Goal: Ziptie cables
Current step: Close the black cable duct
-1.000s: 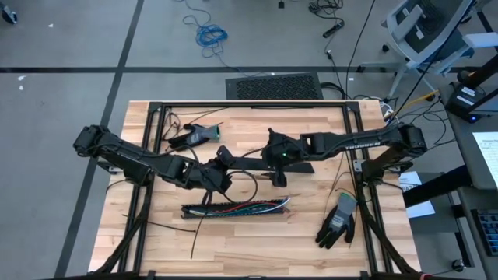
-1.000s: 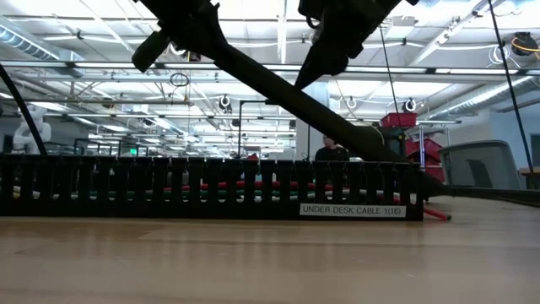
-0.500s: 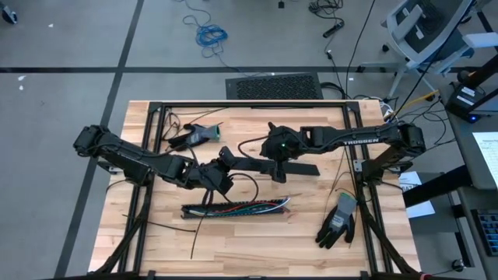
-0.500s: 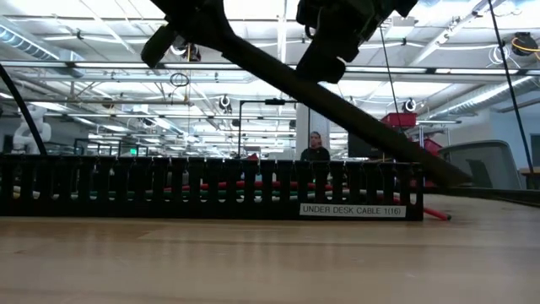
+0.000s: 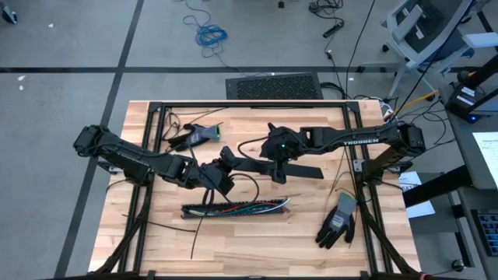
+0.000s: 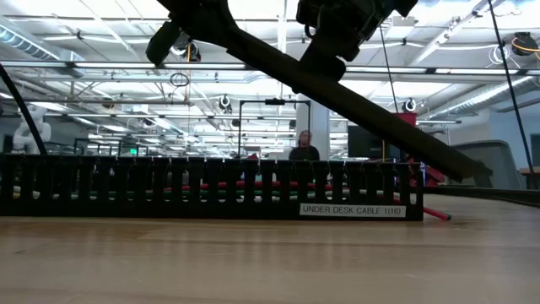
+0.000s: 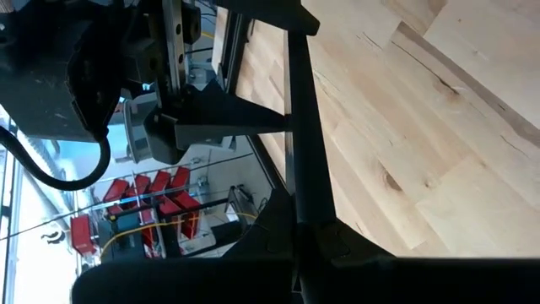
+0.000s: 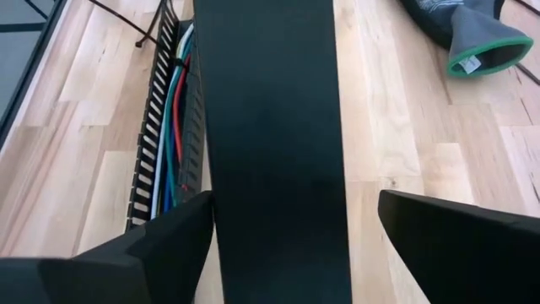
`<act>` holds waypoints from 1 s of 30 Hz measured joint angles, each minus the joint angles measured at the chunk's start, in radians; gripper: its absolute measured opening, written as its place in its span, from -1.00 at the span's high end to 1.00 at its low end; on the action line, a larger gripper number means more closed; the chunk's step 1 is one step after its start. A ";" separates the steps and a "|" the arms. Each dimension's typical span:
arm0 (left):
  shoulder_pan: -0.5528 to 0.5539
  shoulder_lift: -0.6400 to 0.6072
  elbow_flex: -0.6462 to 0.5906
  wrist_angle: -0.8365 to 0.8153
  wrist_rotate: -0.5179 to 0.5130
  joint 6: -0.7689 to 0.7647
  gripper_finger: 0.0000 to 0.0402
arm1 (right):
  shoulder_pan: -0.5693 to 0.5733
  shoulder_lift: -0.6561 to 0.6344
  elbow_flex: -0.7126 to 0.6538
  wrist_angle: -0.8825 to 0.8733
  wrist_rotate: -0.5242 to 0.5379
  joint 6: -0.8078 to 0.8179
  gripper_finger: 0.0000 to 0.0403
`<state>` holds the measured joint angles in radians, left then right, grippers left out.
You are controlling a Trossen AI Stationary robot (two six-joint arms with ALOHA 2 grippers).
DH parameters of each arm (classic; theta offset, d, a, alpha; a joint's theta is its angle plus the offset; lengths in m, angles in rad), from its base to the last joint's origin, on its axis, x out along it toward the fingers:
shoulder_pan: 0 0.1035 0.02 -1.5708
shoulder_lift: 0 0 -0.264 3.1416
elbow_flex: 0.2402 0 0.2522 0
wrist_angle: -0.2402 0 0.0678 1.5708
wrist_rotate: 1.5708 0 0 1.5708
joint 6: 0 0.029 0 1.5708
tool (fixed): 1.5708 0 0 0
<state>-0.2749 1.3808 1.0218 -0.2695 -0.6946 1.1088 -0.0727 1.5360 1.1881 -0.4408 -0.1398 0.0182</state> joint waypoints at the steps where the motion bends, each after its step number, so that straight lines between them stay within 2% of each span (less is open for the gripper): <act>1: 0.000 0.000 0.000 0.000 0.000 0.000 1.00 | 0.000 0.000 0.000 0.000 0.000 0.000 -0.58; 11: 0.000 0.000 0.000 0.001 0.002 0.027 1.00 | 0.000 0.000 0.000 -0.004 -0.022 -0.001 -0.36; 16: 0.000 0.000 0.000 0.001 0.004 0.033 1.00 | 0.000 0.000 0.000 -0.035 -0.052 -0.003 -0.34; 30: 0.000 0.002 0.000 0.052 0.045 0.033 1.00 | 0.001 0.000 0.000 -0.091 -0.052 -0.004 -0.34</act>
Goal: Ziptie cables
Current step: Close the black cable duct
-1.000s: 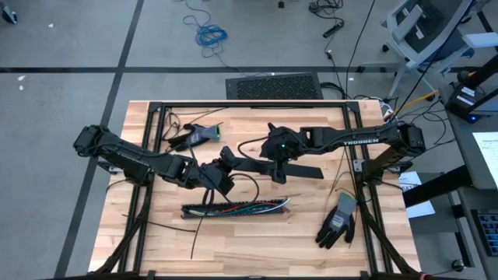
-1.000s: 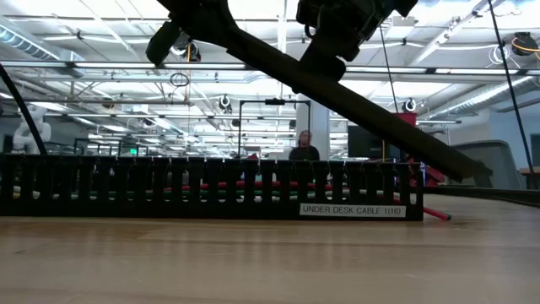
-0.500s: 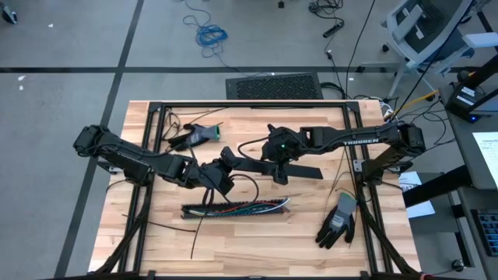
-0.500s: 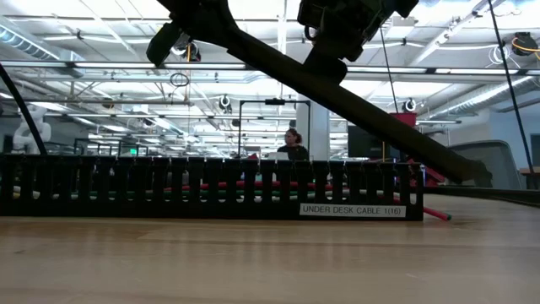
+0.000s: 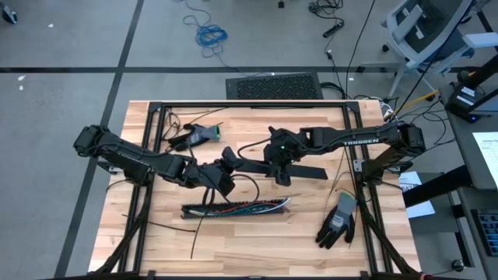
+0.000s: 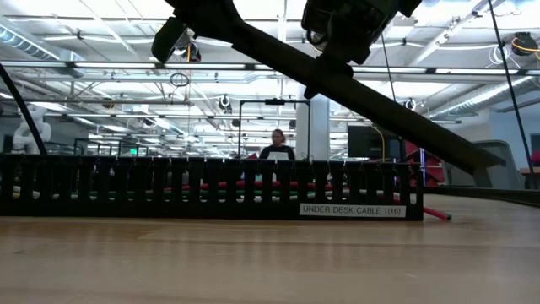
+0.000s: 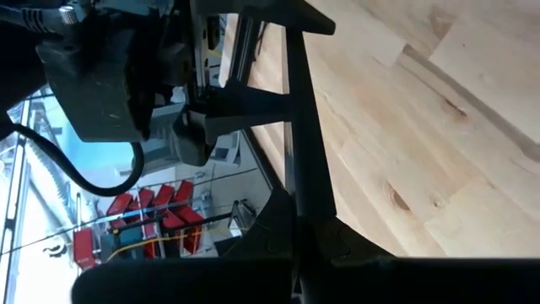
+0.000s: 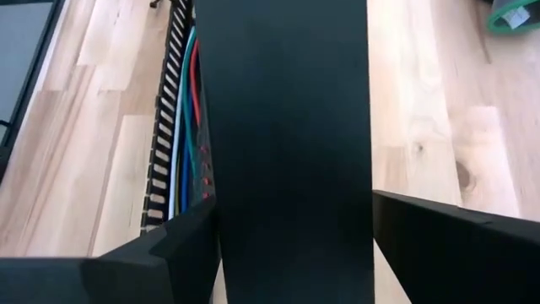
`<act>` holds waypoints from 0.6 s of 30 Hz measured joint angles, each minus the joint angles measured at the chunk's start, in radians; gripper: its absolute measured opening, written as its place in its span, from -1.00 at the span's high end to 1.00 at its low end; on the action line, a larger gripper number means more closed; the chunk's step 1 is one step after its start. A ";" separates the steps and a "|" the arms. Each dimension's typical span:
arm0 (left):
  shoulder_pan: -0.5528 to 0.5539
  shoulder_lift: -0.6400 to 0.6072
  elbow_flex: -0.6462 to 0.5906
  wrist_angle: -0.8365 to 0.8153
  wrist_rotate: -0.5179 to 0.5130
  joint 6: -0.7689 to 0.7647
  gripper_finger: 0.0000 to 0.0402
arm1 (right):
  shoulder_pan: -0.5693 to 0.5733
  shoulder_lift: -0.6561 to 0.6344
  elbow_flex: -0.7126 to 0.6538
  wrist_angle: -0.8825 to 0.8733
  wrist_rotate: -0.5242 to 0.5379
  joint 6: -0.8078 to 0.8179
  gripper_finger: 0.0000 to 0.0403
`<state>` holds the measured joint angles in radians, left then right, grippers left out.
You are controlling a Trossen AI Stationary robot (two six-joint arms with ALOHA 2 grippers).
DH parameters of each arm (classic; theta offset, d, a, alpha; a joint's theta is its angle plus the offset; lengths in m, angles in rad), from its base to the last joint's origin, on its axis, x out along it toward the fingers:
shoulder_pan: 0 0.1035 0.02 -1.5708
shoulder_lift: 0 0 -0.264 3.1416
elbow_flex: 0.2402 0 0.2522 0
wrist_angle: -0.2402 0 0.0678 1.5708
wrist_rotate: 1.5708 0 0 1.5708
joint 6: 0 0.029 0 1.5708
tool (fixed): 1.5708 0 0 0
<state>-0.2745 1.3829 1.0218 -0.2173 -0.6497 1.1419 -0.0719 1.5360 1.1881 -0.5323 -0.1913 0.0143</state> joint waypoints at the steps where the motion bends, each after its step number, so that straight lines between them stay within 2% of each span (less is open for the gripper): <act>1: 0.000 0.003 0.000 0.001 0.004 0.000 1.00 | 0.000 0.000 0.000 -0.008 0.000 0.000 -0.34; 11: -0.001 0.048 0.000 -0.010 0.058 0.024 1.00 | -0.001 0.000 0.000 -0.064 -0.074 0.004 -0.34; 18: -0.001 0.069 0.000 0.035 0.055 0.046 1.00 | 0.001 0.000 0.000 -0.077 -0.080 0.008 -0.34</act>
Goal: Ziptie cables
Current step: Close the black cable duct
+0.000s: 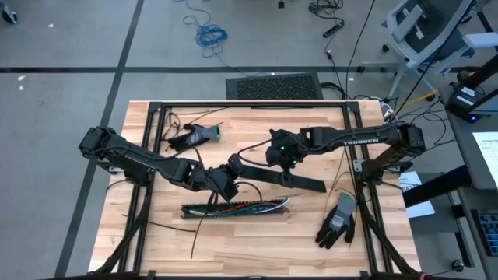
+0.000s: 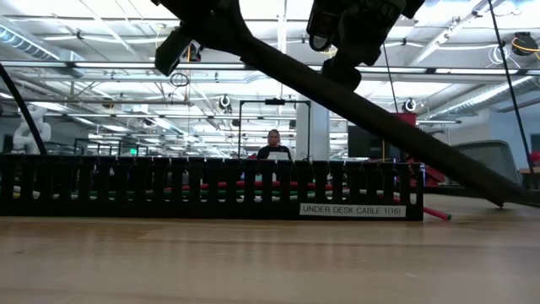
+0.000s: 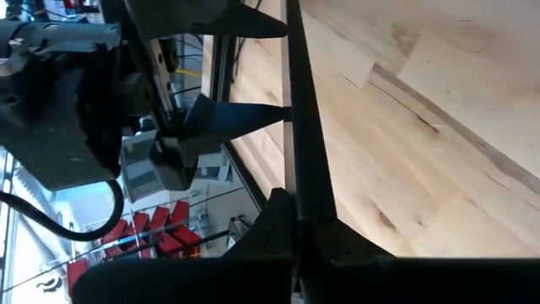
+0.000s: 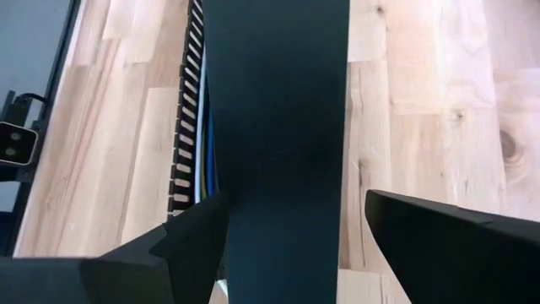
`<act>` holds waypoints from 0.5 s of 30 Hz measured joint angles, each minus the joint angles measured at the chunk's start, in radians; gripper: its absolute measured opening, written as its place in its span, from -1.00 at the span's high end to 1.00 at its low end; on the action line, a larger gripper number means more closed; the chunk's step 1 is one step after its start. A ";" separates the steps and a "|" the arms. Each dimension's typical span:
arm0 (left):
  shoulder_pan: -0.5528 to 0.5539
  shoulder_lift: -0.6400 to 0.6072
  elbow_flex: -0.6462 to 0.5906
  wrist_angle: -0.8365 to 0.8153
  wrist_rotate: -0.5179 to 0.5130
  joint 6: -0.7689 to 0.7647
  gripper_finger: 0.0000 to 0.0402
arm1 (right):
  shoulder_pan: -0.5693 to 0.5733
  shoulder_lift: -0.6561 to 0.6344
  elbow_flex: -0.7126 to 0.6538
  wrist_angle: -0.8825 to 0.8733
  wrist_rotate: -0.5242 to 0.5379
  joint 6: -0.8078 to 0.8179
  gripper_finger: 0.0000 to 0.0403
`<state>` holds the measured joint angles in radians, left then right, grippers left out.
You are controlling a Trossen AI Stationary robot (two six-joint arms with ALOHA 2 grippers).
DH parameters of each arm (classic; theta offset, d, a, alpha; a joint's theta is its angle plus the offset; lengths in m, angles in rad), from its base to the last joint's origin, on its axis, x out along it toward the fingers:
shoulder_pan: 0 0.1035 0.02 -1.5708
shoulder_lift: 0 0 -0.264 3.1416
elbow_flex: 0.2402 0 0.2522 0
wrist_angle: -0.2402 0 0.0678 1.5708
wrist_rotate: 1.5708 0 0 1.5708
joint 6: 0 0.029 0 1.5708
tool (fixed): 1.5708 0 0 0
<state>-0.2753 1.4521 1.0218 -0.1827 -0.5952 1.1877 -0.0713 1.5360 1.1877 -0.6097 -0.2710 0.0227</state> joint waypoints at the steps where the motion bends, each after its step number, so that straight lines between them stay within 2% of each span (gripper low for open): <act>1: 0.002 0.000 0.000 0.003 0.000 0.005 1.00 | 0.001 0.000 0.000 0.000 -0.007 0.000 -0.34; 7: 0.007 0.000 0.000 0.014 -0.013 0.007 1.00 | 0.000 0.000 0.000 0.000 -0.021 0.018 -0.34; 15: 0.015 0.000 0.000 0.024 -0.080 -0.003 1.00 | 0.001 0.000 0.000 0.012 -0.053 0.044 -0.34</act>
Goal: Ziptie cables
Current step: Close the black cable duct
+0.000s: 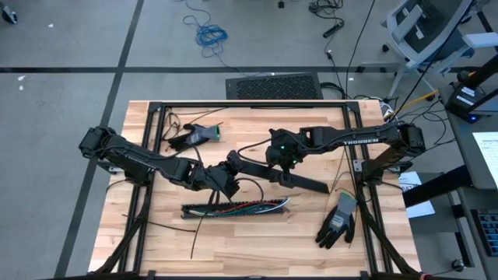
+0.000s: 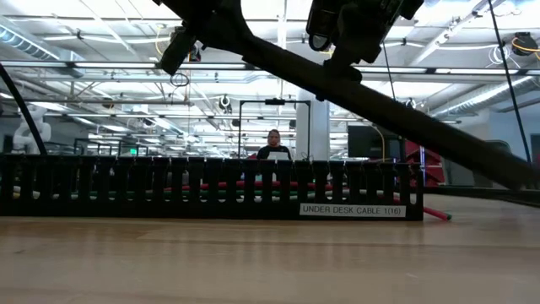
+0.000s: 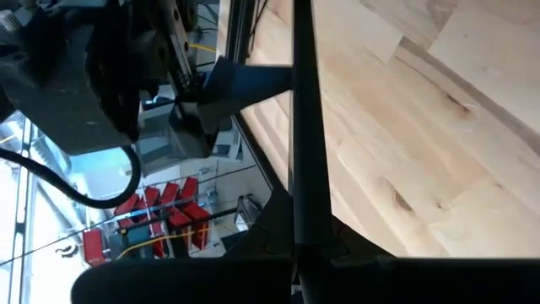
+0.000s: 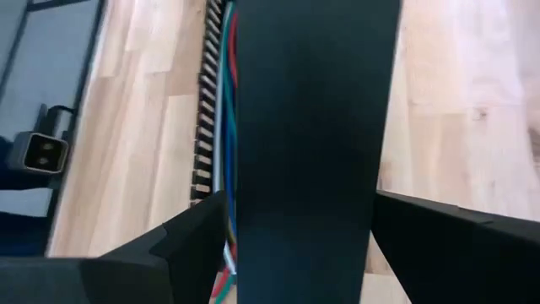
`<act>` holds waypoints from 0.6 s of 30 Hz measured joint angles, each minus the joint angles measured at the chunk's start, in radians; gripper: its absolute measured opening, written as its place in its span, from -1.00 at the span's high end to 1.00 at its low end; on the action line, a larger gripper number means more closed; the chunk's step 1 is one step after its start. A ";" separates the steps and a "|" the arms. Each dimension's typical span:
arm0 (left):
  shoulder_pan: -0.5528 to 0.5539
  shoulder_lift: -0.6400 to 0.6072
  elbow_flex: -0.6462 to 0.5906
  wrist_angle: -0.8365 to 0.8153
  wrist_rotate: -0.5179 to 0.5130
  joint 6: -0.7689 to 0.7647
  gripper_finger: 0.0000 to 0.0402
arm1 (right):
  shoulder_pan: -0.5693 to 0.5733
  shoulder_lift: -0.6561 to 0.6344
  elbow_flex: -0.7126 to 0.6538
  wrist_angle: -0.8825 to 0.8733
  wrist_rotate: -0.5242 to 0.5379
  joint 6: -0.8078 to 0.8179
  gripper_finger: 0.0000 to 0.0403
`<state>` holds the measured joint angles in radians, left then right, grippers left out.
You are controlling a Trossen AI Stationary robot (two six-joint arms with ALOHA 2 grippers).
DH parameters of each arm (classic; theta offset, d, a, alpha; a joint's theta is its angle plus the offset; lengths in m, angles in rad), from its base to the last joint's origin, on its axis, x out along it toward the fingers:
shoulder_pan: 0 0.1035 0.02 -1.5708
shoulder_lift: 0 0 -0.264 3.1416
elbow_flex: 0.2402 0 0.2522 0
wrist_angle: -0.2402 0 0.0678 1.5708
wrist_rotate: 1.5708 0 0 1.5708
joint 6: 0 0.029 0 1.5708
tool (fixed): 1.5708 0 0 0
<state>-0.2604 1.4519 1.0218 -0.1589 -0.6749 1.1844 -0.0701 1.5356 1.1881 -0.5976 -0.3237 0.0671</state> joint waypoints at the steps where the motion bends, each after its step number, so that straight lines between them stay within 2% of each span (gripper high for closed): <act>1: 0.003 0.000 0.000 0.001 -0.001 0.000 1.00 | 0.000 0.000 0.000 0.000 -0.009 0.001 -0.34; 11: 0.003 0.000 0.000 0.022 -0.007 0.008 1.00 | 0.005 0.000 0.000 0.002 0.004 0.000 -0.33; 18: 0.003 0.000 0.000 0.021 -0.009 0.007 1.00 | 0.002 0.000 0.000 0.001 0.011 -0.002 -0.13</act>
<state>-0.2577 1.4517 1.0218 -0.1375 -0.6836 1.1915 -0.0684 1.5356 1.1881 -0.5968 -0.3130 0.0647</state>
